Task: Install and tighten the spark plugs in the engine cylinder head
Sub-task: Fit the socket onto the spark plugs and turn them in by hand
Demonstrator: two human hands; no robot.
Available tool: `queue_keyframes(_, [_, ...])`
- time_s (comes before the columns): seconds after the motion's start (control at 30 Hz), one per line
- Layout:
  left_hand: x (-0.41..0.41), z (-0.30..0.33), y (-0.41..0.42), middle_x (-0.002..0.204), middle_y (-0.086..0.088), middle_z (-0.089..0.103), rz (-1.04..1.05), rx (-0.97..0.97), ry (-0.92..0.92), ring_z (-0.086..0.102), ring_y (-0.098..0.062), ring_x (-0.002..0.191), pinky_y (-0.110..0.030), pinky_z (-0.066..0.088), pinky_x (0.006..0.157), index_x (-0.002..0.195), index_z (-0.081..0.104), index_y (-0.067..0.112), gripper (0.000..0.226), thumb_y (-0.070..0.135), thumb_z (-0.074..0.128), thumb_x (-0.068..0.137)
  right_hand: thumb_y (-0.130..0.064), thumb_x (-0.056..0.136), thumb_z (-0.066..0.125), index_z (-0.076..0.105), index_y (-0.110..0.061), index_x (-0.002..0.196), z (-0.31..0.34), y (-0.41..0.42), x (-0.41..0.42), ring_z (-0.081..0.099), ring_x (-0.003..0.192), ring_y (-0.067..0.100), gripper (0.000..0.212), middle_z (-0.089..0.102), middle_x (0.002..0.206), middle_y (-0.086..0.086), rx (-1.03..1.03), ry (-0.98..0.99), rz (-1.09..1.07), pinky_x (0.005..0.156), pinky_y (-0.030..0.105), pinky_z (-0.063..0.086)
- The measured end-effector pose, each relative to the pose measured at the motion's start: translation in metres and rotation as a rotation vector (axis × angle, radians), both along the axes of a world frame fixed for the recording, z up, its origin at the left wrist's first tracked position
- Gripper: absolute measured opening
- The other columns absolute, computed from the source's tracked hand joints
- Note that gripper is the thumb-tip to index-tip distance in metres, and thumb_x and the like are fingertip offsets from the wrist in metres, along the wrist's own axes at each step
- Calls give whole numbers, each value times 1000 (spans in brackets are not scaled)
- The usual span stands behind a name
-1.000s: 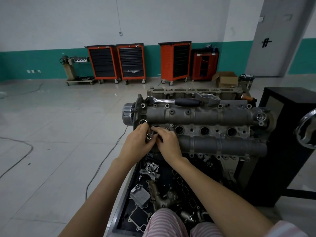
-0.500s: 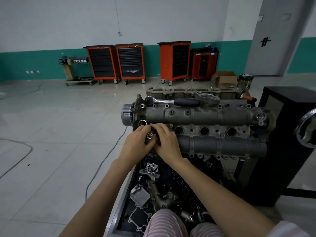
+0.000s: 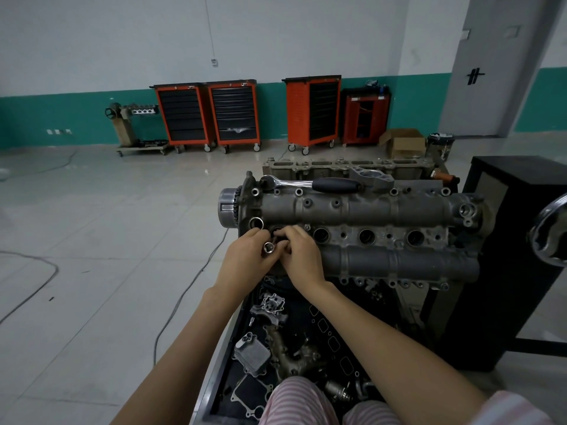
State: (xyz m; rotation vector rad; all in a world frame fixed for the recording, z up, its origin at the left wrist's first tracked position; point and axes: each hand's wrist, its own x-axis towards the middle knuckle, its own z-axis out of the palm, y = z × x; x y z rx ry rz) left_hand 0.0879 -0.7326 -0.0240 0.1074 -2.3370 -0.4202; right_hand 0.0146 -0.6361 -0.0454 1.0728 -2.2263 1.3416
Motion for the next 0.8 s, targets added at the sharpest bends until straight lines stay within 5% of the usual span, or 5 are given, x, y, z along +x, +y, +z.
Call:
queue_keyframes(0.1, [2,0,0,63,8,37,-22,-11,15,37,-12,51,-24,28,50,67,38,18,33,16,66,85,-5,82,58,61,-10,100,0,-1,1,54,82,18,18,59,100,2,7,7,-7,76,35,45])
queue_keyframes(0.33, [4,0,-2,61,15,37,-62,27,11,44,-3,52,-15,29,45,77,30,24,34,13,62,84,-2,84,55,52,-13,129,-3,3,0,49,120,14,46,55,130,2,55,95,50,93,25,32])
queue_keyframes(0.6, [1,2,1,58,11,35,-7,30,17,37,-7,50,-17,28,46,65,31,24,40,31,65,84,-2,82,61,66,-6,103,-4,1,1,60,92,21,22,65,101,7,-76,-7,27,82,42,47])
queue_keyframes(0.8, [1,0,2,59,12,30,-16,-16,75,33,-10,48,-19,23,47,65,35,18,38,12,69,82,-6,84,57,59,-7,96,0,-2,0,54,81,22,12,58,98,5,-7,15,-1,75,42,45])
